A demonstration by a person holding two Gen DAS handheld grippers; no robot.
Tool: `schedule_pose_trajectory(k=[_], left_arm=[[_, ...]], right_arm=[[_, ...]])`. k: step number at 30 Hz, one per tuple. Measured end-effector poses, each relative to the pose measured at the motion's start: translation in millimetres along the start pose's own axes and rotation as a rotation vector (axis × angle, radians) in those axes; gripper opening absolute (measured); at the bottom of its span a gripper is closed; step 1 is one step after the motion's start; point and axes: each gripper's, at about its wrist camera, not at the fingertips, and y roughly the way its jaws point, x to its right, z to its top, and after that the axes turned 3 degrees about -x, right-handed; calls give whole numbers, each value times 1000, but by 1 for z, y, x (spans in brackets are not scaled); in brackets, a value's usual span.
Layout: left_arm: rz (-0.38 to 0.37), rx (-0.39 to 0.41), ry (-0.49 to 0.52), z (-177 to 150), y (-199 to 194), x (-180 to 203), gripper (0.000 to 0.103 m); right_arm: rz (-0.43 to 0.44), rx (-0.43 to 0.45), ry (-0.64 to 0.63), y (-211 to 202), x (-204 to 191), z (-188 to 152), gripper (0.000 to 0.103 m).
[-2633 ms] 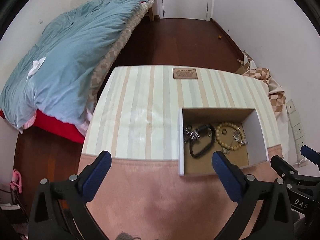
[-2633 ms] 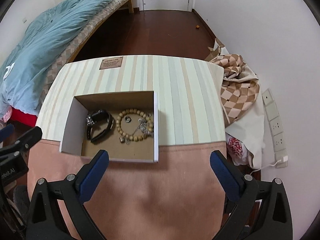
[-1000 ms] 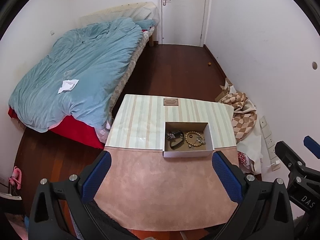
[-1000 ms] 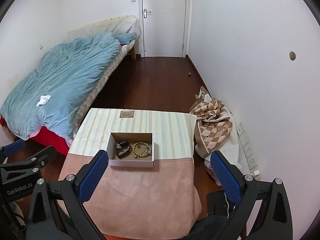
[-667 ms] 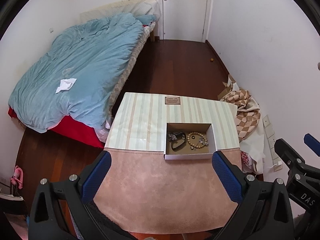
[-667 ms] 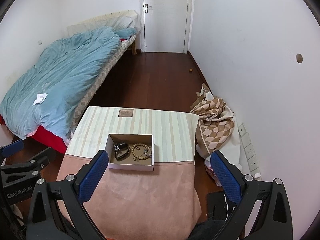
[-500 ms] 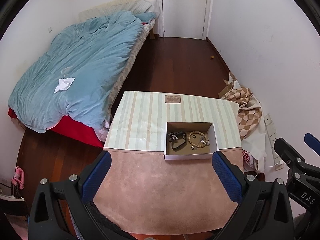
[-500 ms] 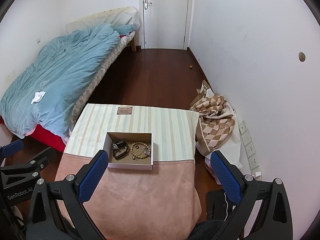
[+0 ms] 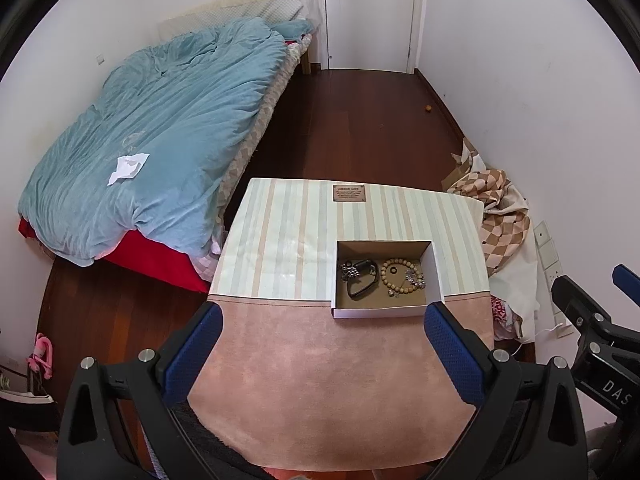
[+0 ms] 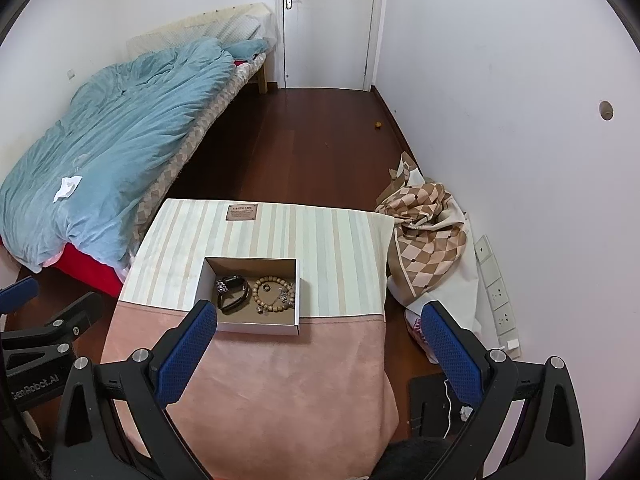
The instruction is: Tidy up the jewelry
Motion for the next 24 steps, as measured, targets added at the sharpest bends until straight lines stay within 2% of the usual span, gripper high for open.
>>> schedule_pose_trajectory(k=[24], left_arm=[[3,-2,4,-2,3,-3,103]], right_arm=[[11,-11,8,3,-2,-7,103]])
